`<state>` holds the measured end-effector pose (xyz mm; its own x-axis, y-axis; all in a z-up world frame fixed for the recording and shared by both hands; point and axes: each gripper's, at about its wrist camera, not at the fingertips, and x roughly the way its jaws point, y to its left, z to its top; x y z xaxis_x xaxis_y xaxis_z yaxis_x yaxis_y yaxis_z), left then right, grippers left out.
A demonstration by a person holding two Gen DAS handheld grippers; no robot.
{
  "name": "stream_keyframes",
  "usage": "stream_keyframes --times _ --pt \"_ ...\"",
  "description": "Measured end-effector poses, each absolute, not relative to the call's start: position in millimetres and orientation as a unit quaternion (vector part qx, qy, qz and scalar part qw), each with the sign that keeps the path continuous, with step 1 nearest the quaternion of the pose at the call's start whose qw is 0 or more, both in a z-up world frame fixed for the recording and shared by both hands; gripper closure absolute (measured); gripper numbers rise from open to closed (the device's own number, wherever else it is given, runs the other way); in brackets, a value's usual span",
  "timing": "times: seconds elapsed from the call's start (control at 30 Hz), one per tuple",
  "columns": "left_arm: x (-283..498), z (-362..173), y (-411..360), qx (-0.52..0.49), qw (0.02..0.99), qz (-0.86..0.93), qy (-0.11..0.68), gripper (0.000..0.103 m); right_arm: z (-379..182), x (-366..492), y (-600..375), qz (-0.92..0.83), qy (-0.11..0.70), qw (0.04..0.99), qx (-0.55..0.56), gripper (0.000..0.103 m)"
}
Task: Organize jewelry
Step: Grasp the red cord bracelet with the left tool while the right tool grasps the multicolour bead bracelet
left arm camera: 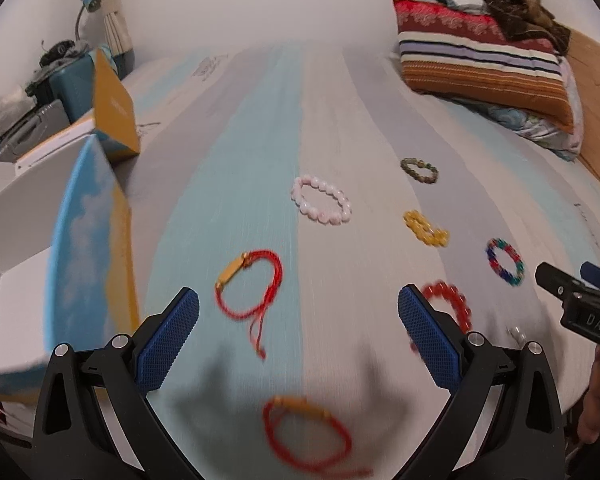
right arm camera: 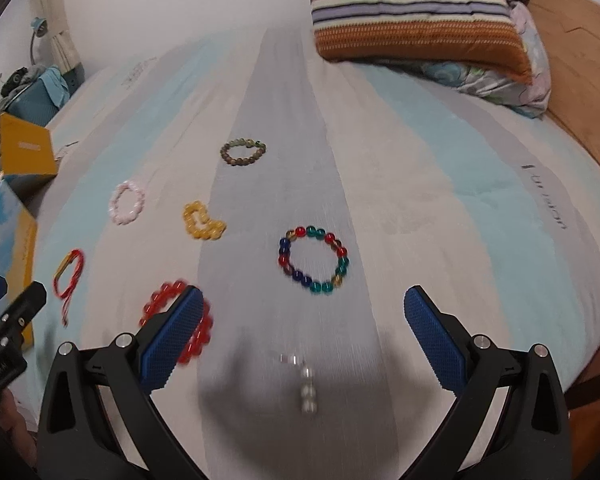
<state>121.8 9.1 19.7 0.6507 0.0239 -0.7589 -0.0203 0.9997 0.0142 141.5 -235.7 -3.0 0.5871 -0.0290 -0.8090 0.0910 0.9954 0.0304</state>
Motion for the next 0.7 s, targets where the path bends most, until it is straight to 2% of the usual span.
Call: stream_keyframes --times 0.37,0.57,0.63,0.7 --pt "190.5 -38.6 33.8 -0.014 0.874 0.024 0.486 0.006 -60.8 202.7 -241.3 -0.021 0.504 0.863 0.025 0.007" --pt "195.3 -56.0 37.6 -0.011 0.866 0.034 0.498 0.006 -75.9 207.5 -235.9 -0.015 0.517 0.856 0.016 0.012" --pt "193.3 -56.1 36.3 -0.007 0.869 0.035 0.494 0.009 -75.2 205.8 -237.8 -0.014 0.516 0.856 0.019 0.018" --pt "190.0 -55.7 34.1 -0.003 0.871 0.033 0.49 0.022 -74.9 203.4 -241.2 -0.016 0.516 0.856 0.025 0.028"
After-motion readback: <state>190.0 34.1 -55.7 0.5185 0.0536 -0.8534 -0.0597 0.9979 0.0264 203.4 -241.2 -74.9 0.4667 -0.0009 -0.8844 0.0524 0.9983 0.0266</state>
